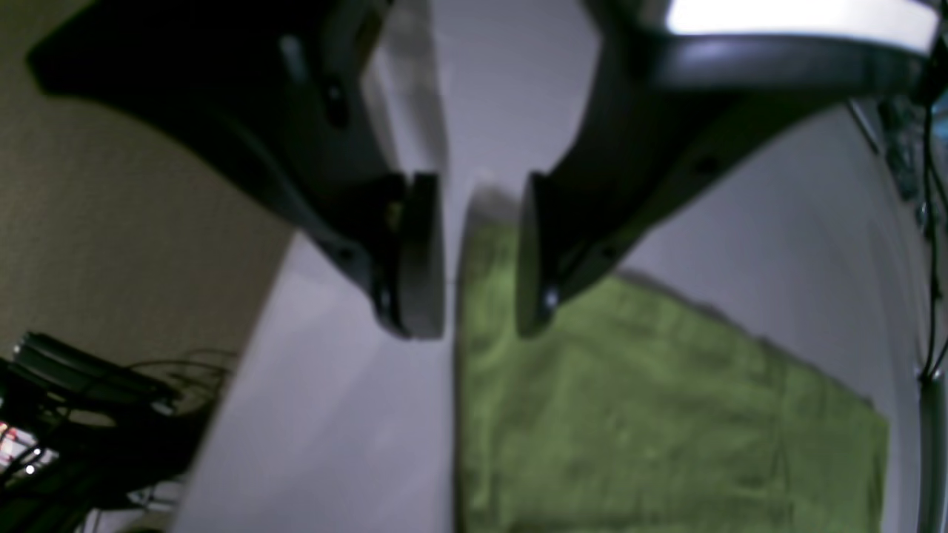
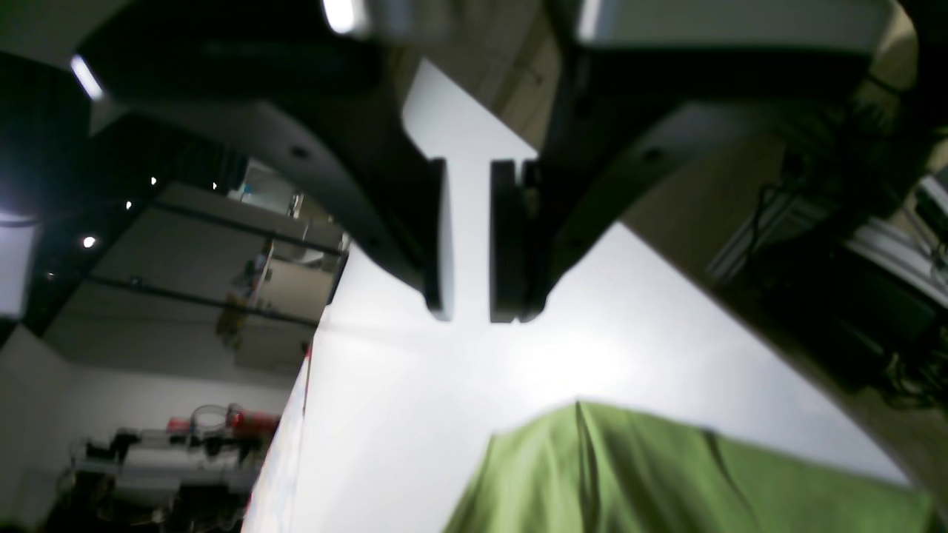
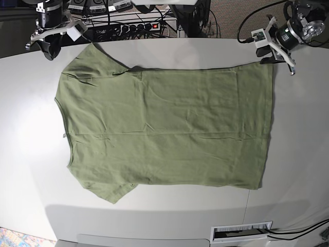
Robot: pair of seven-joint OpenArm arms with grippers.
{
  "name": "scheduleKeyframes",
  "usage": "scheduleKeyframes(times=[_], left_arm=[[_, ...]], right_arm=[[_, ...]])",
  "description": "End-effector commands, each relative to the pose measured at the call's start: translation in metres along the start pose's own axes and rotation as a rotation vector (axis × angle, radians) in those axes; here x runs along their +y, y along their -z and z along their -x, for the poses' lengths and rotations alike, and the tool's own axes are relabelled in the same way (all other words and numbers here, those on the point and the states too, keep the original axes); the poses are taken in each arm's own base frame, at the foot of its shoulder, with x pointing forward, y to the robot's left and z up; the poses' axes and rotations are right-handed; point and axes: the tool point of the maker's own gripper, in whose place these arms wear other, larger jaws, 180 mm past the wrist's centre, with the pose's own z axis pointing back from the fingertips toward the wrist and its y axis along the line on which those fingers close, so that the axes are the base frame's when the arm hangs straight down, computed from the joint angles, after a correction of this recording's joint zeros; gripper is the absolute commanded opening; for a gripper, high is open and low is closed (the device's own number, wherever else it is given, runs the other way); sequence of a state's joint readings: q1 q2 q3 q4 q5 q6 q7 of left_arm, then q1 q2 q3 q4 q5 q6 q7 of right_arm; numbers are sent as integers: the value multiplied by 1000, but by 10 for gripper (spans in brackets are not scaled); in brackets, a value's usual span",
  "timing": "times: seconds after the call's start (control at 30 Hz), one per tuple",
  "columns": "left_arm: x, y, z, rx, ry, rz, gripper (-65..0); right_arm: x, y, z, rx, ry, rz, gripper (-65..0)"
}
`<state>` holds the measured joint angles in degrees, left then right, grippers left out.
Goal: Fold the T-shirt properly
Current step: 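Move right gripper to the shoulder edge, left gripper to the hem corner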
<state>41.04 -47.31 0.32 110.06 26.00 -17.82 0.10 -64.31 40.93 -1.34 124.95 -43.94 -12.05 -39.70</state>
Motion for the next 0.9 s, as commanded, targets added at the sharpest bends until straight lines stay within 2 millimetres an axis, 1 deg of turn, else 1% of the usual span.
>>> scheduleKeyframes(times=[0.0, 0.07, 0.17, 0.43, 0.47, 0.5, 0.57, 0.6, 0.77, 0.87], left_arm=[[3, 1, -2, -8, 36, -6, -465], [-3, 8, 0, -3, 63, 5, -465], [-6, 17, 4, 4, 79, 8, -465], [-11, 36, 24, 52, 87, 42, -466], [-13, 36, 25, 61, 88, 47, -481], [-15, 36, 26, 70, 90, 50, -517], [-14, 36, 27, 77, 111, 49, -617], [-14, 36, 29, 84, 123, 48, -650], [-8, 33, 34, 107, 143, 45, -650], [-3, 28, 31, 118, 166, 34, -650]], right_arm=[[-9, -1, -3, -11, -8, 29, -554], [-8, -1, -2, -6, -8, 29, -554], [-8, -1, -2, -6, -8, 29, -553], [-9, -1, -1, -2, -8, 29, -553], [-9, -1, -1, -2, -9, 30, -553], [-9, -1, -1, -4, -13, 34, -553], [-12, -1, -2, -8, -31, 48, -553], [-14, -1, -3, -12, -44, 59, -553], [-26, -3, -5, -15, -127, 127, -553], [-24, -2, -3, -10, -115, 116, -553]])
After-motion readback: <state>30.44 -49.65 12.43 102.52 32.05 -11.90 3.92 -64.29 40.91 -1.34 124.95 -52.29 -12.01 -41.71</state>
